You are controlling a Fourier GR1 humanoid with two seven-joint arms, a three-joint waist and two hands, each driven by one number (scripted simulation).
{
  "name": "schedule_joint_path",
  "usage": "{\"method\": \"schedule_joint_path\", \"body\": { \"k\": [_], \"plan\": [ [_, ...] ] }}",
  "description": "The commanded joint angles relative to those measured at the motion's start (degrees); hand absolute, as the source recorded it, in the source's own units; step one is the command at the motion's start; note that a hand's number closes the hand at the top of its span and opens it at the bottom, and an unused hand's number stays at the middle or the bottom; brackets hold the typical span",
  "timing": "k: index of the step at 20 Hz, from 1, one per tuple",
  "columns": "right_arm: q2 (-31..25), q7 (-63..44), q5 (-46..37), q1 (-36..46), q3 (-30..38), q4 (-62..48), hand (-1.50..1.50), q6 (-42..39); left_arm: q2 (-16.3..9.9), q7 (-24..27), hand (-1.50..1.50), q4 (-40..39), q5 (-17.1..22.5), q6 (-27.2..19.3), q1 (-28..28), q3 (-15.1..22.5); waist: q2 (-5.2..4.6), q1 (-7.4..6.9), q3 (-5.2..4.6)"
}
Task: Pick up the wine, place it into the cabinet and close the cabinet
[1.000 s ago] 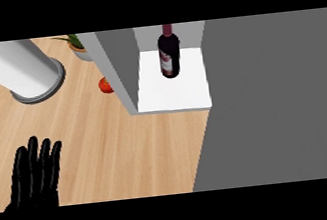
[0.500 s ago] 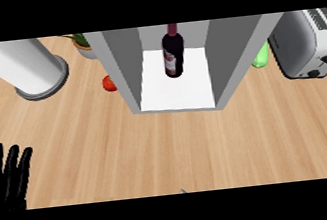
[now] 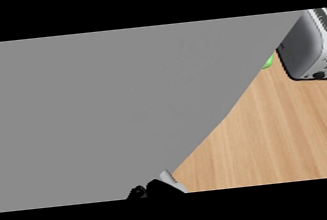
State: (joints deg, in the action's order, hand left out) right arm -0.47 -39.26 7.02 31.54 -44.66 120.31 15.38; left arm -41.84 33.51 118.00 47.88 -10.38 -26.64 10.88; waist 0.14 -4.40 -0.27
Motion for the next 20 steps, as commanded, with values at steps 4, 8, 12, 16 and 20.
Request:
{"method": "schedule_joint_path", "body": {
  "k": [4,8,12,16,20],
  "plan": [
    [0.45,2.26,9.81,24.19,6.21,-19.0,1.5,7.9,-1.91,-0.79,-1.5,-0.11,3.49,4.85,-0.88,-4.81,-0.38,-0.56,0.04],
    [0.45,5.48,16.85,34.17,10.88,-30.55,1.5,6.68,-3.1,-2.78,-1.5,-0.51,6.3,6.04,-0.15,-7.91,-0.72,-0.89,0.08],
    [0.46,8.7,25.84,39.97,15.41,-40.59,1.5,1.14,-3.72,-2.0,-1.5,-3.81,7.46,10.48,-0.59,-10.72,-1.04,-1.18,0.07],
    [0.46,4.03,39.17,37.44,11.65,-42.26,1.5,-10.96,-3.73,-2.25,-1.5,-2.84,6.45,9.95,-0.75,-10.43,-1.34,-1.33,0.15],
    [0.47,6.4,44.43,42.19,17.87,-55.18,1.5,-16.71,-4.38,-3.28,-1.5,-4.44,9.4,12.14,-0.7,-14.27,-1.01,-0.18,0.15]
  ]
}}
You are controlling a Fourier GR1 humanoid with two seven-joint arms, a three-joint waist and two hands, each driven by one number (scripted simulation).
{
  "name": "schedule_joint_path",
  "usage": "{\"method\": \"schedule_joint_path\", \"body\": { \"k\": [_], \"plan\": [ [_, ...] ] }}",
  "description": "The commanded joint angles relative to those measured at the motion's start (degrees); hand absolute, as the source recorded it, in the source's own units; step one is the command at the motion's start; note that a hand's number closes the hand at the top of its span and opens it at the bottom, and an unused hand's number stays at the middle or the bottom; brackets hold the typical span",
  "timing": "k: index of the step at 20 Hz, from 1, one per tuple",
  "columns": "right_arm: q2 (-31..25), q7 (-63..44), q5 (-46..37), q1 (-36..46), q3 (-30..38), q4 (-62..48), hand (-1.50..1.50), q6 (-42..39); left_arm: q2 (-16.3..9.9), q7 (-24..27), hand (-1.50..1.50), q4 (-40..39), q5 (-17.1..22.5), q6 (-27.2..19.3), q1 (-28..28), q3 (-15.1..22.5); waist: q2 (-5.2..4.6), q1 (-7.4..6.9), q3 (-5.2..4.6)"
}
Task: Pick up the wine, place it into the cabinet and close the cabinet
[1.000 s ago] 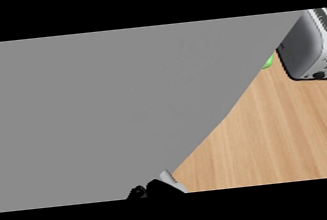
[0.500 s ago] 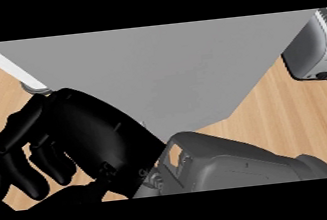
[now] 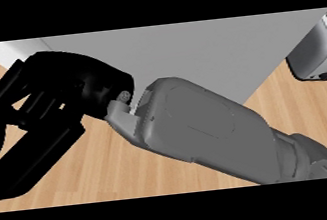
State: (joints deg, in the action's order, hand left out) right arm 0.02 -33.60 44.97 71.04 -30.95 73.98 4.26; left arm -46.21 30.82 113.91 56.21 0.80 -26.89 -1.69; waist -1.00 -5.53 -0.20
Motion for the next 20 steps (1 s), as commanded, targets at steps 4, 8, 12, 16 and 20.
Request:
{"method": "schedule_joint_path", "body": {
  "k": [4,8,12,16,20],
  "plan": [
    [-0.02,12.14,-0.74,3.72,4.18,-17.92,1.5,-4.89,-1.32,-2.11,-1.5,-0.03,3.85,3.41,-2.43,-6.22,0.33,1.16,0.08],
    [-2.91,18.56,-4.32,3.29,7.71,-25.35,1.5,-7.08,-1.17,-3.27,-1.5,-0.18,3.64,1.91,-2.31,-6.92,0.03,2.15,0.14],
    [-4.6,20.32,-4.01,4.47,9.12,-28.89,1.5,-6.58,-1.44,-3.78,-1.5,0.23,3.54,1.69,-1.28,-7.43,-0.15,2.95,0.16],
    [-6.94,23.74,-4.18,2.77,9.19,-30.83,1.5,-7.5,-1.48,-4.45,-1.5,0.92,3.63,3.67,-2.59,-6.58,-0.22,3.15,0.17],
    [-7.7,25.25,-3.79,2.8,9.25,-32.57,1.5,-7.13,-0.76,-4.71,-1.5,2.43,4.81,4.1,-0.6,-5.2,-0.68,3.84,0.11]
  ]
}}
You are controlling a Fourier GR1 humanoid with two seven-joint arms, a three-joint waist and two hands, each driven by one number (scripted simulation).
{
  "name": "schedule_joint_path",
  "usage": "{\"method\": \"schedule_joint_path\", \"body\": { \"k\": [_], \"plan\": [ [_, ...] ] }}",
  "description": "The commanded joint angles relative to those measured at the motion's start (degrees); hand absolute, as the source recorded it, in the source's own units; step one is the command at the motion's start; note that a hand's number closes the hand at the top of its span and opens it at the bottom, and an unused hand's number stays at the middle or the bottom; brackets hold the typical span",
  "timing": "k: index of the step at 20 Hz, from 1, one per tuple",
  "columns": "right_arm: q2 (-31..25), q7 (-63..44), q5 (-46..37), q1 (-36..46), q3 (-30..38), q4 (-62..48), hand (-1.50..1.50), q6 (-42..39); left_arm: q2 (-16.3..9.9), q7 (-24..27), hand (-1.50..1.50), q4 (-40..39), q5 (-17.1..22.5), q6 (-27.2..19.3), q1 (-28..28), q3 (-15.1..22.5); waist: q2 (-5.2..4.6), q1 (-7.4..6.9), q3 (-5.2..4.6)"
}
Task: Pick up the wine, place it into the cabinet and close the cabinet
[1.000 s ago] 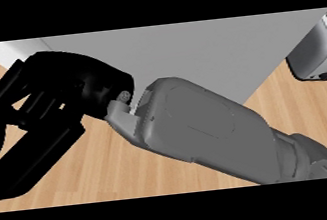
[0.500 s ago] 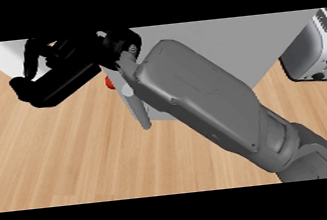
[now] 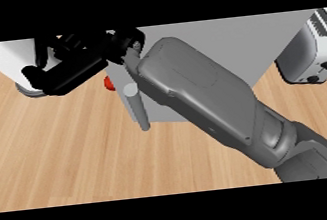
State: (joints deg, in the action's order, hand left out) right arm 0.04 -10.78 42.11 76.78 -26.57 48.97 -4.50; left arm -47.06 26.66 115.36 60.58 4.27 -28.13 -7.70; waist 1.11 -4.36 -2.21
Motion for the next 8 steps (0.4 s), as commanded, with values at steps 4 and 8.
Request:
{"method": "schedule_joint_path", "body": {
  "k": [4,8],
  "plan": [
    [-8.26,4.65,-0.04,-4.54,4.85,-7.65,1.5,2.31,0.5,-1.77,-1.5,2.49,0.75,-1.61,1.31,2.12,-3.09,4.08,2.25],
    [-8.84,5.97,0.47,-4.1,3.76,-8.28,1.5,1.23,0.87,-2.71,-1.5,3.96,1.15,-2.1,2.39,3.99,-3.42,4.6,2.18]
  ]
}}
